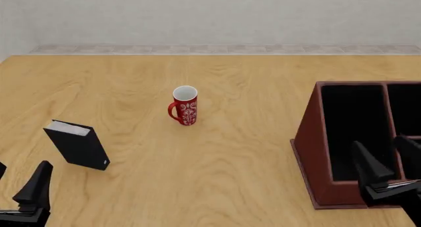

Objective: Pick up the book and place it in the left compartment of the caddy.

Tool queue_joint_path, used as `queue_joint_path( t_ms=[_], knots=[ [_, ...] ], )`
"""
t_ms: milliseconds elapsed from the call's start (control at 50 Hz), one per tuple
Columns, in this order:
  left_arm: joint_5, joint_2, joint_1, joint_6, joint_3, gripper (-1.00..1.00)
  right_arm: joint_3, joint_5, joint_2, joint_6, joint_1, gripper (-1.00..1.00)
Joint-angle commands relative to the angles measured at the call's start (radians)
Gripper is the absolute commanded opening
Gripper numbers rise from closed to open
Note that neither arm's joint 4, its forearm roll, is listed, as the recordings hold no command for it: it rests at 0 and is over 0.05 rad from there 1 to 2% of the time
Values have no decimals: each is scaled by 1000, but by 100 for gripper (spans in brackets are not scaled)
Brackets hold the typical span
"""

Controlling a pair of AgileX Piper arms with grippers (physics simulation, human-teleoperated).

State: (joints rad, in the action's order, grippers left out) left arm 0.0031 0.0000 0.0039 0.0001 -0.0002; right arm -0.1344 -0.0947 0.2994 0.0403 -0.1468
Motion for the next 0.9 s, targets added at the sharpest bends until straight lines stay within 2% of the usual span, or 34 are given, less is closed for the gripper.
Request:
queue_joint_path(
  t_ms=[20,160,200,240,380,460,500,560,780,840,900],
  knots=[
    [-4,2,-3,2,0,100,-141,-6,217,21,-163,100],
    [-4,2,-3,1,0,100,-239,64,279,48,-262,100],
    [-5,1,-4,3,0,100,-265,83,293,73,-272,100],
    [-3,1,-3,1,0,100,-293,112,298,49,-304,100],
    [-3,1,-3,1,0,100,-396,199,368,72,-398,100],
    [-3,1,-3,1,0,100,-430,215,417,99,-417,100],
    [-5,3,-3,3,-2,100,-459,233,439,87,-448,100],
    [-5,1,-3,3,0,100,-495,257,470,115,-483,100],
    [-4,2,-3,2,-1,100,-632,324,586,125,-585,100],
    [-4,1,-4,3,0,100,-659,336,609,105,-612,100],
    [-4,1,-4,3,0,100,-686,355,640,108,-657,100]
  ],
)
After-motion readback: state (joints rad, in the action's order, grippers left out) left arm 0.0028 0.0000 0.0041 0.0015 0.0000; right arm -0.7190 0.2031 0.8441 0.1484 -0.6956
